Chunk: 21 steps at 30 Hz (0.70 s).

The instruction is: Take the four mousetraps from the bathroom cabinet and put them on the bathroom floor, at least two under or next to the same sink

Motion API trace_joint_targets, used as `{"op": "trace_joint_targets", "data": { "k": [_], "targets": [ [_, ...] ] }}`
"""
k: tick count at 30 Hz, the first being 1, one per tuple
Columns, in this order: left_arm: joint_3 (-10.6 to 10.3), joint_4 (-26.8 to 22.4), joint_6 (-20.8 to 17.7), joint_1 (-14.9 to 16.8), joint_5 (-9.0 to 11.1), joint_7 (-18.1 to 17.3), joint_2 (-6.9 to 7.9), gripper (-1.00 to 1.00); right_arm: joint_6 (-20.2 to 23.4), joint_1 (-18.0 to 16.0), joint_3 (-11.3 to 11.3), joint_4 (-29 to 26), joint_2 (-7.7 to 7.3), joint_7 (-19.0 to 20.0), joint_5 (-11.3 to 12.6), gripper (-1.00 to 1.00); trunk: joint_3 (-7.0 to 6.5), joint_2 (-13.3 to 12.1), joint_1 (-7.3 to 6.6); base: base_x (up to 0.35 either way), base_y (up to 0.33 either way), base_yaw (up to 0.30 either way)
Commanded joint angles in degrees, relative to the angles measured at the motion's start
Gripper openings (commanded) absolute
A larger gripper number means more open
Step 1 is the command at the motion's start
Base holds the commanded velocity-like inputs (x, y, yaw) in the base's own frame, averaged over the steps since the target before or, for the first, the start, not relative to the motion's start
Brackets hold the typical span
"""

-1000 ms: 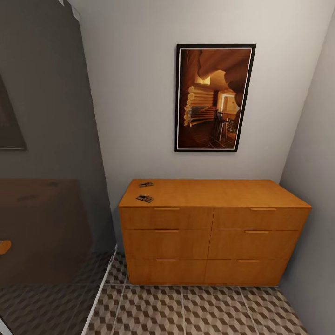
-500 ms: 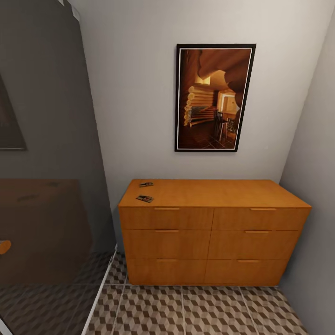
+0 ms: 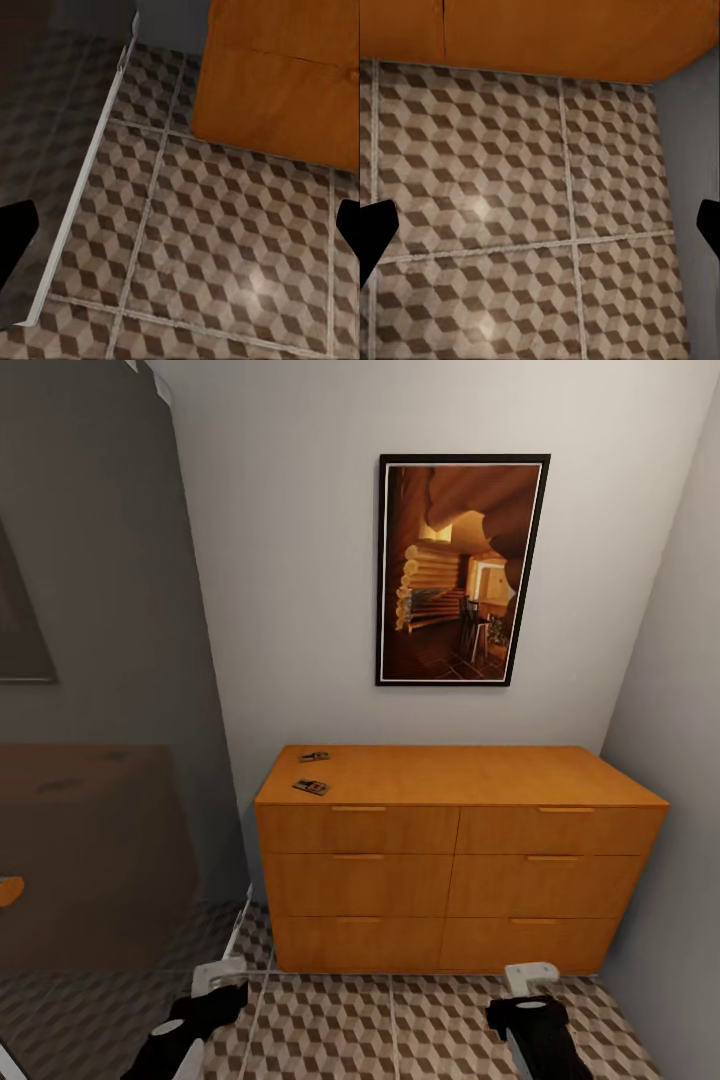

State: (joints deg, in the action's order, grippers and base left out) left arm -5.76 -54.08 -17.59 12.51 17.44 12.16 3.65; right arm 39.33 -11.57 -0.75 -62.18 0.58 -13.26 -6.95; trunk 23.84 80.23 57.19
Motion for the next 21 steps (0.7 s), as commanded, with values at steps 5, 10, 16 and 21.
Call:
{"op": "trace_joint_targets", "data": {
  "k": [5, 10, 16, 21],
  "targets": [
    [0.0, -18.2, -11.9, 0.0, 0.5, 0.7, 1.49, 1.0, 11.1, 0.0, 0.1, -16.0, -0.07, 0.1, -0.4, 1.0, 0.07, 0.0, 0.0, 0.0, 0.0, 0.0],
    [0.0, -23.9, -15.1, 0.0, 0.5, 0.6, 1.73, 1.0, 15.3, 0.0, 0.3, -20.9, -0.15, 0.1, -0.5, 1.0, 0.07, 0.0, 0.0, 0.0, 0.0, 0.0],
    [0.0, -30.3, -16.9, 0.0, 0.7, 0.5, 1.87, 1.0, 20.1, 0.0, 0.4, -25.9, -0.5, 0.0, -0.8, 1.0, 0.07, 0.0, 0.0, 0.0, 0.0, 0.0],
    [-0.2, -32.4, -17.1, 0.1, 0.7, 0.4, 1.85, 1.0, 20.7, 0.0, 0.3, -27.4, -0.58, -0.1, -0.9, 1.0, 0.07, 0.0, 0.0, 0.0, 0.0, 0.0]
  ]
}}
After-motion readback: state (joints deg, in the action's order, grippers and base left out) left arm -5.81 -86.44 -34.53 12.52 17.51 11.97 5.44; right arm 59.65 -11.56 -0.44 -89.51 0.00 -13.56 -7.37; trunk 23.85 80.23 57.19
